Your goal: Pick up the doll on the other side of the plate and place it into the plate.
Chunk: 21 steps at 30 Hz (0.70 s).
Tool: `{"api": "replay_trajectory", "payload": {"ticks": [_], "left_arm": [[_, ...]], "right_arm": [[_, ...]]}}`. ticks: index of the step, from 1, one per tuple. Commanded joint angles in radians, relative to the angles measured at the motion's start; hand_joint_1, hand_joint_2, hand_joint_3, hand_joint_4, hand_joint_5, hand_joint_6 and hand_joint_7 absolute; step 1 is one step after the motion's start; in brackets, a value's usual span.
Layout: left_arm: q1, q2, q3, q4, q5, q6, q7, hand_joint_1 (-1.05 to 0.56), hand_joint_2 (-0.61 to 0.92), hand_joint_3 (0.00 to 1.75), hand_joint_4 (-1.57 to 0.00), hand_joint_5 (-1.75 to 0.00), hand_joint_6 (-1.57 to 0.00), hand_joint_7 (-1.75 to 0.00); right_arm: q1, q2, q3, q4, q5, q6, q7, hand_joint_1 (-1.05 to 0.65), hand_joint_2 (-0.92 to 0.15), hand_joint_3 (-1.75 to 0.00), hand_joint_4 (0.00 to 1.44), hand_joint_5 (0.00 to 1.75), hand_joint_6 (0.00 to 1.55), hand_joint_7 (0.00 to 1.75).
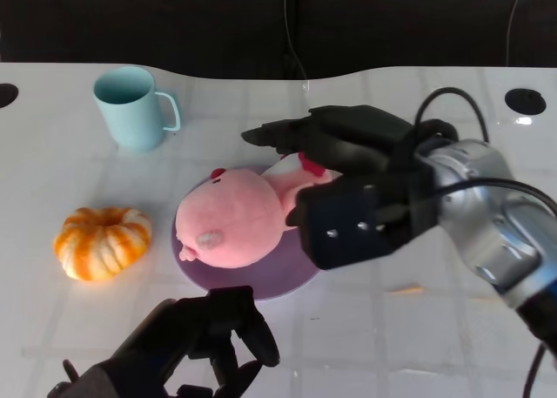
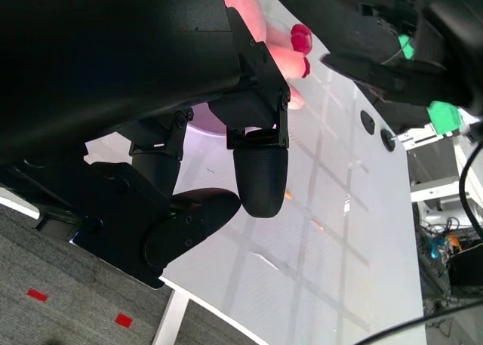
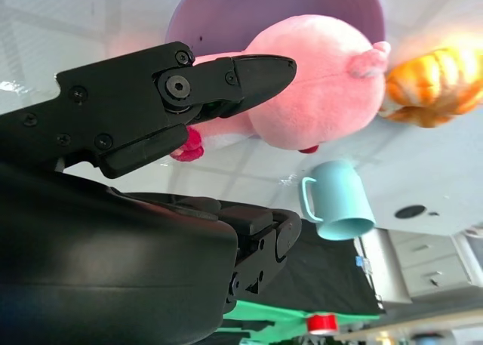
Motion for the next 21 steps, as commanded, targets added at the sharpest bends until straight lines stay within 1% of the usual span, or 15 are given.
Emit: {"api": "replay_trajectory", "payload": {"ticks": [1,4,7,9,11,13,14,15,17,18,19,21], "left_arm": [[0.002,0.004,0.006,0.002,0.003,0.002,0.016,-0.16,0.54,1.06,-0.65,-1.75,-0.63,-1.46],[0.001,0.007,0.007,0.007,0.011,-0.005,0.018,-0.15,0.55,1.06,-0.65,-1.75,-0.63,-1.46],[0.003,0.006,0.007,0.009,0.012,-0.007,0.018,-0.14,0.55,1.06,-0.68,-1.75,-0.64,-1.45],[0.003,0.002,0.009,0.012,0.004,-0.006,0.015,-0.13,0.55,1.06,-0.68,-1.75,-0.64,-1.44],[0.002,0.003,0.009,0.014,0.004,-0.01,0.014,-0.13,0.55,1.05,-0.67,-1.75,-0.64,-1.44],[0.002,0.003,0.009,0.014,0.003,-0.013,0.012,-0.14,0.56,1.03,-0.66,-1.75,-0.64,-1.44],[0.002,0.004,0.01,0.014,0.002,-0.014,0.012,-0.14,0.56,1.03,-0.66,-1.75,-0.63,-1.44],[0.002,0.004,0.011,0.015,0.001,-0.013,0.012,-0.14,0.56,1.02,-0.67,-1.75,-0.64,-1.44],[0.002,0.007,0.012,0.016,0.002,-0.017,0.012,-0.14,0.56,1.02,-0.67,-1.75,-0.64,-1.44],[0.003,0.009,0.012,0.013,0.003,-0.016,0.011,-0.14,0.56,1.02,-0.67,-1.75,-0.64,-1.44],[0.003,0.01,0.012,0.012,0.004,-0.015,0.011,-0.15,0.56,1.02,-0.67,-1.75,-0.64,-1.44],[0.002,0.012,0.012,0.011,0.008,-0.018,0.012,-0.15,0.57,1.02,-0.67,-1.75,-0.64,-1.44]], "right_arm": [[0.073,-0.054,-0.048,-0.115,0.028,0.006,0.015,-0.83,-0.92,-0.21,0.02,0.31,0.15,0.0],[0.158,-0.077,-0.096,-0.211,0.061,0.007,0.001,-0.76,-0.92,-0.19,0.06,0.34,0.19,0.02],[0.252,-0.103,-0.147,-0.29,0.099,-0.014,-0.014,-0.68,-0.92,-0.18,0.15,0.4,0.25,0.05],[0.306,-0.117,-0.174,-0.331,0.113,-0.03,-0.031,-0.63,-0.92,-0.16,0.23,0.46,0.33,0.08],[0.361,-0.124,-0.205,-0.352,0.134,-0.075,-0.069,-0.59,-0.92,-0.14,0.32,0.51,0.43,0.12],[0.4,-0.124,-0.227,-0.361,0.149,-0.109,-0.101,-0.56,-0.92,-0.11,0.41,0.58,0.51,0.16],[0.441,-0.117,-0.248,-0.381,0.16,-0.109,-0.124,-0.55,-0.92,-0.11,0.43,0.6,0.53,0.16],[0.477,-0.112,-0.267,-0.399,0.17,-0.11,-0.144,-0.46,-0.92,-0.07,0.51,0.72,0.63,0.21],[0.544,-0.102,-0.298,-0.431,0.193,-0.11,-0.176,-0.34,-0.92,-0.04,0.58,0.87,0.73,0.26],[0.574,-0.097,-0.311,-0.443,0.206,-0.114,-0.192,-0.32,-0.92,-0.04,0.59,0.92,0.75,0.28],[0.594,-0.093,-0.32,-0.451,0.214,-0.116,-0.203,-0.24,-0.91,-0.03,0.65,0.98,0.8,0.31],[0.651,-0.081,-0.34,-0.487,0.232,-0.094,-0.216,-0.18,-0.91,-0.02,0.69,1.03,0.85,0.34]]}}
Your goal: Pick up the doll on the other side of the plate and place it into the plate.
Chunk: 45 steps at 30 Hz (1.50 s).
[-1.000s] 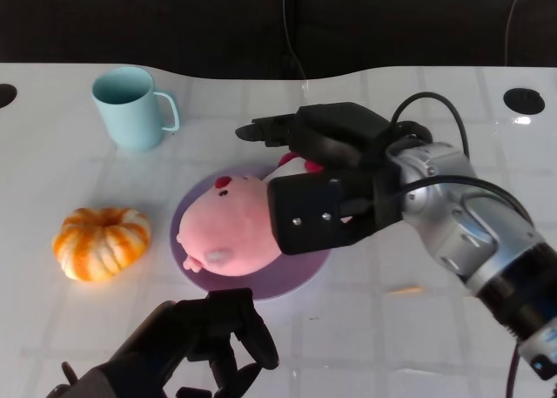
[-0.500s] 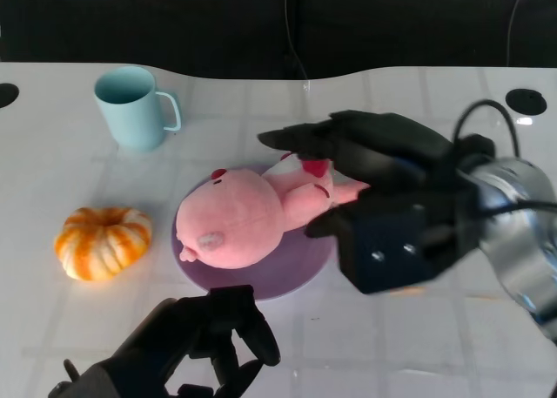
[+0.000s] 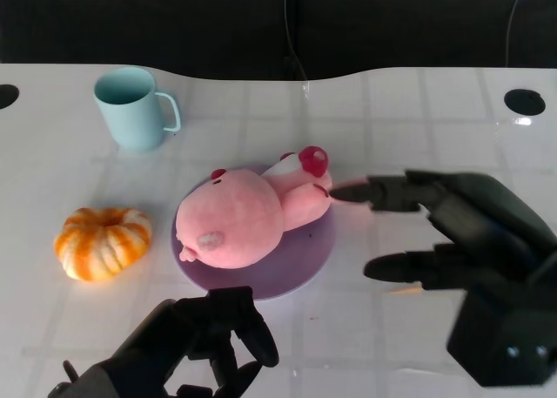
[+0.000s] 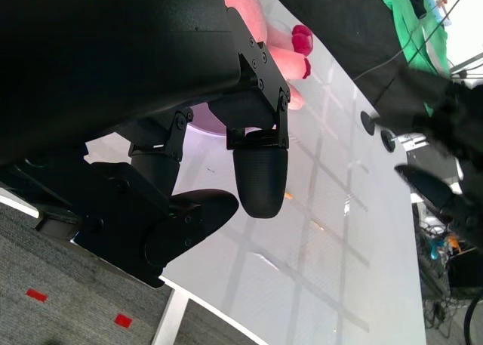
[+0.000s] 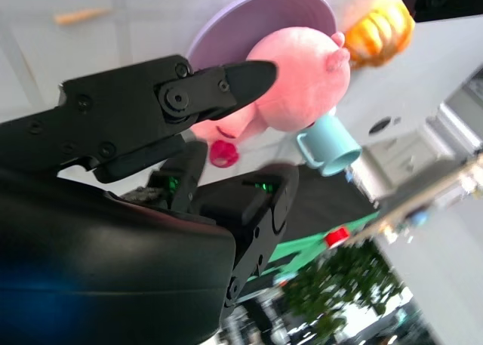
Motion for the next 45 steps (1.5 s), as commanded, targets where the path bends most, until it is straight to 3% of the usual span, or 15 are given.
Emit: {"api": "replay_trajectory", "payload": {"ticks": [1,5,6,7,9,15,18,20,25,32,45], "left_arm": [[0.002,0.012,0.01,-0.002,0.006,-0.006,0.013,-0.16,0.56,1.01,-0.67,-1.75,-0.64,-1.44],[-0.001,0.014,0.012,0.0,0.003,-0.01,0.011,-0.15,0.56,1.02,-0.66,-1.75,-0.64,-1.44],[-0.001,0.017,0.014,0.0,0.003,-0.011,0.009,-0.15,0.56,1.02,-0.66,-1.75,-0.64,-1.44],[-0.001,0.018,0.016,-0.001,0.002,-0.01,0.009,-0.16,0.57,1.02,-0.65,-1.75,-0.63,-1.44],[0.0,0.021,0.02,-0.005,-0.003,-0.003,0.006,-0.15,0.57,1.02,-0.65,-1.75,-0.63,-1.44],[0.002,0.032,0.039,0.002,-0.018,-0.015,-0.003,-0.15,0.57,1.02,-0.66,-1.75,-0.63,-1.44],[0.002,0.039,0.049,0.007,-0.03,-0.01,-0.008,-0.15,0.57,1.02,-0.66,-1.75,-0.63,-1.44],[0.0,0.042,0.054,0.018,-0.036,-0.029,-0.01,-0.15,0.57,1.01,-0.66,-1.75,-0.63,-1.43],[0.0,0.05,0.063,0.028,-0.043,-0.036,-0.01,-0.16,0.58,0.99,-0.66,-1.75,-0.65,-1.41],[-0.004,0.06,0.064,0.033,-0.052,-0.037,-0.012,-0.17,0.6,0.97,-0.65,-1.75,-0.64,-1.4],[-0.011,0.058,0.054,0.065,-0.043,-0.064,-0.007,-0.17,0.6,0.95,-0.65,-1.75,-0.65,-1.39]], "right_arm": [[0.095,0.011,-0.047,-0.078,0.042,0.04,-0.021,-0.12,-0.91,-0.03,0.69,1.1,0.86,0.38],[0.197,0.004,-0.073,-0.174,0.055,0.128,0.005,-0.03,-0.86,-0.21,0.63,1.28,0.7,0.77],[0.224,-0.001,-0.081,-0.199,0.057,0.149,0.012,-0.02,-0.82,-0.3,0.63,1.3,0.67,0.86],[0.249,-0.005,-0.09,-0.221,0.063,0.164,0.018,0.01,-0.74,-0.52,0.65,1.36,0.67,0.95],[0.287,-0.008,-0.105,-0.25,0.079,0.178,0.028,0.05,-0.62,-0.8,0.68,1.44,0.7,1.02],[0.361,-0.014,-0.129,-0.276,0.112,0.17,0.034,0.15,-0.47,-1.21,0.88,1.46,0.86,1.11],[0.363,-0.022,-0.124,-0.257,0.103,0.173,0.037,0.16,-0.35,-1.42,0.88,1.63,0.87,1.27],[0.36,-0.03,-0.12,-0.239,0.089,0.157,0.03,0.14,-0.35,-1.42,0.87,1.72,0.85,1.4],[0.333,-0.04,-0.099,-0.208,0.049,0.181,0.033,0.07,-0.36,-1.39,0.9,1.75,0.77,1.65],[0.297,-0.044,-0.076,-0.156,-0.012,0.186,0.018,0.03,-0.34,-1.35,0.92,1.75,0.74,1.68],[0.283,-0.05,-0.076,-0.093,-0.023,0.107,0.004,0.05,-0.33,-1.34,0.91,1.75,0.74,1.65]]}}
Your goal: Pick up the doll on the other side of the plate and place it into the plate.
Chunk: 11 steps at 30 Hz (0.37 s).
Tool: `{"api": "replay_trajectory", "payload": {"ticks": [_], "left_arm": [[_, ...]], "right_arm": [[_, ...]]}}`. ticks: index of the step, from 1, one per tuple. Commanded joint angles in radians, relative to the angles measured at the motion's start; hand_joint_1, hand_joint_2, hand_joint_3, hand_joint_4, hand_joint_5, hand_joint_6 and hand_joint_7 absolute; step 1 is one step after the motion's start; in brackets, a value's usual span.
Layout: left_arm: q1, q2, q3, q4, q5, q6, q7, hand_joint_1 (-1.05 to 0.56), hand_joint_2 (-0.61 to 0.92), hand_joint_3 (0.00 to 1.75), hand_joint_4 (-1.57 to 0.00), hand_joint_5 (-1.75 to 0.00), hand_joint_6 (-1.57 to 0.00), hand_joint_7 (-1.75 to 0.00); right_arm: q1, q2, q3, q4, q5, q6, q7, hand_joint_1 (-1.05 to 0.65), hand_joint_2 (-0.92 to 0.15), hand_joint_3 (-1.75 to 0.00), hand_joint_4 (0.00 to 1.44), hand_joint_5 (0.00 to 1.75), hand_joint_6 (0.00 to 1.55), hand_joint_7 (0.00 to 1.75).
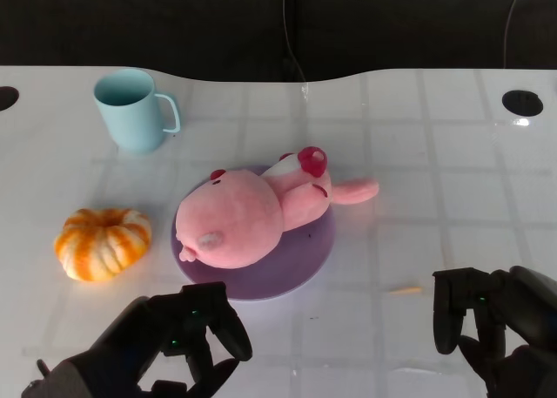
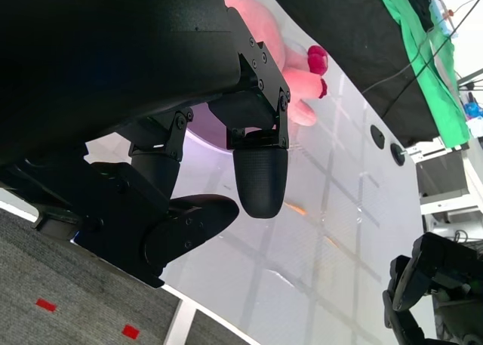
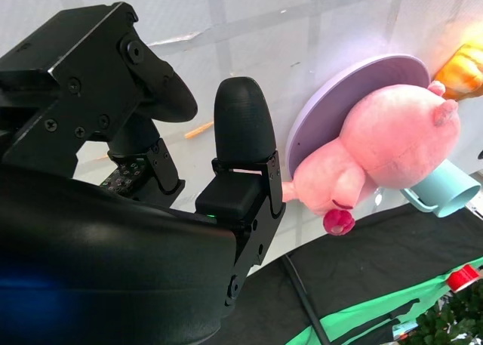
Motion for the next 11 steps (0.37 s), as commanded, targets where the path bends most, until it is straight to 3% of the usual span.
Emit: {"api": "replay_trajectory", "payload": {"ticks": [1,11], "left_arm": [[-0.008,0.013,0.001,0.009,0.005,-0.014,-0.005,-0.17,0.6,0.95,-0.66,-1.75,-0.65,-1.39],[-0.003,0.02,-0.002,-0.002,0.013,-0.005,-0.006,-0.14,0.62,0.93,-0.65,-1.75,-0.64,-1.4]], "right_arm": [[-0.011,-0.018,-0.006,0.014,0.002,-0.021,-0.014,0.05,-0.33,-1.34,0.91,1.75,0.74,1.65],[-0.017,-0.019,-0.004,0.011,-0.004,-0.016,-0.009,0.04,-0.33,-1.36,0.88,1.75,0.75,1.63]]}}
